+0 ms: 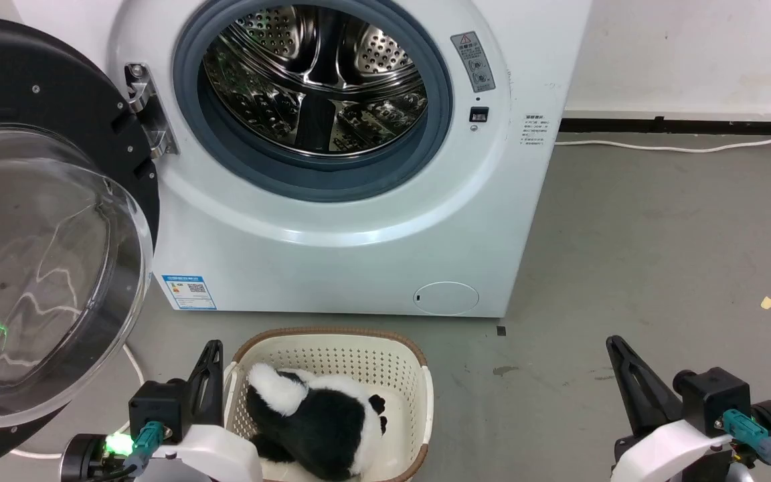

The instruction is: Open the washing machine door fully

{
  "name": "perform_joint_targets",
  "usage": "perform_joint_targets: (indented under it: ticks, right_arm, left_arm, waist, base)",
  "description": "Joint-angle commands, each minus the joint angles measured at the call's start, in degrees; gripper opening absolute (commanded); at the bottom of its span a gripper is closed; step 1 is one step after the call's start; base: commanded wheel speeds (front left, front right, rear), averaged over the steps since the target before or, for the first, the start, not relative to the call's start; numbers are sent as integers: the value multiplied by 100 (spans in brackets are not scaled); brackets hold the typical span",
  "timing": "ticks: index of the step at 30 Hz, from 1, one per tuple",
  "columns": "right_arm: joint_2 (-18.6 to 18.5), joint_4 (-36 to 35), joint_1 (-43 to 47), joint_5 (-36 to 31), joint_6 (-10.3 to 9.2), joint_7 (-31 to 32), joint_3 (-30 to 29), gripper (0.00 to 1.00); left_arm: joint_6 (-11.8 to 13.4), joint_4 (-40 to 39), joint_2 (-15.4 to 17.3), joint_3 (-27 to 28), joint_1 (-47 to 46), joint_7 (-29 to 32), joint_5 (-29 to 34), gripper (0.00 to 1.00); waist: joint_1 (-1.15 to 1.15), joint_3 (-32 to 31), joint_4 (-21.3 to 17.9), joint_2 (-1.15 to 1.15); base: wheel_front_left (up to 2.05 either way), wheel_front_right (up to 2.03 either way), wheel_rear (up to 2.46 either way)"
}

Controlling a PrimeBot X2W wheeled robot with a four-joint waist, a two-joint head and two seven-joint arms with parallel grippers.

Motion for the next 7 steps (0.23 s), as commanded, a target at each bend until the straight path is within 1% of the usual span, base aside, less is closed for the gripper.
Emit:
perform_joint_targets:
  ticks: [1, 7]
  right_arm:
    - [17, 13, -71, -42, 5, 8, -6, 0]
    - [17, 13, -71, -42, 5, 8, -6, 0]
  left_arm:
    - [15, -21, 3, -13, -88, 2, 51, 0]
    - [15, -21, 3, -13, -88, 2, 51, 0]
  waist:
    - [0, 0, 0, 0]
    - [0, 0, 0, 0]
  base:
    - [0, 0, 0]
    - [0, 0, 0]
